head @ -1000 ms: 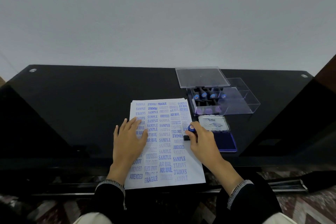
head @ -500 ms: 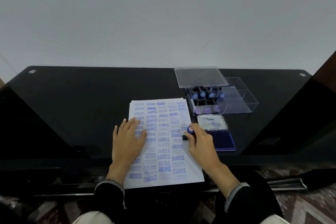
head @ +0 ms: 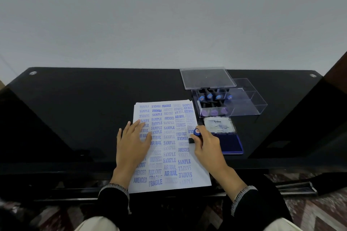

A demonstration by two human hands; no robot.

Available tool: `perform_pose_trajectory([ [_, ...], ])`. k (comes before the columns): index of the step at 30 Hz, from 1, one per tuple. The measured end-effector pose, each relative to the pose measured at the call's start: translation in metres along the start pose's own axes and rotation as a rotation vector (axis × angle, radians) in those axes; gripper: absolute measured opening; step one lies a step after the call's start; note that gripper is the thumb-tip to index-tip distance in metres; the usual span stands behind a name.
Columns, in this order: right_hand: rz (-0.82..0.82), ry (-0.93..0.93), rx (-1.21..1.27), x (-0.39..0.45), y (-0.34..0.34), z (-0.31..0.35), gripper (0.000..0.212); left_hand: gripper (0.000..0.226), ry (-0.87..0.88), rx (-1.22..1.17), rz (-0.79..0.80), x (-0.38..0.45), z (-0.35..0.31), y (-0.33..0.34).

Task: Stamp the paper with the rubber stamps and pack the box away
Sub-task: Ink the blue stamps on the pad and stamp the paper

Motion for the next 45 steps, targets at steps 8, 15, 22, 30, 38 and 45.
perform_pose_trajectory([
  [8,0.053,0.010,0.002,0.004,-0.002,0.010,0.006,0.052,-0.001,0.004,0.002,-0.001,-0.001,-0.002],
  [15,0.061,0.023,0.045,0.004,-0.006,0.012,0.005,0.051,-0.004,0.004,-0.003,0.000,-0.001,-0.002],
  [22,0.040,0.025,0.027,0.004,-0.004,0.009,0.007,0.051,-0.002,-0.007,-0.011,0.000,0.000,-0.002],
  [30,0.048,0.048,0.063,0.008,-0.002,0.007,0.005,0.051,-0.002,-0.011,-0.007,0.000,-0.001,-0.002],
  [38,0.023,0.032,0.055,0.003,-0.003,0.008,0.007,0.052,-0.004,-0.008,-0.003,0.000,-0.001,-0.002],
  [45,0.017,0.151,0.142,0.011,-0.010,-0.001,0.007,0.052,-0.012,-0.024,-0.009,-0.001,-0.001,-0.005],
])
Point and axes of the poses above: each hand's wrist, its own x-axis towards the middle knuckle, its own y-axis out of the palm, z = x × y, the point moved 9 cm from there along x, towards the middle knuckle, and after that the axes turned 11 degrees about x, right-handed, at the moved point
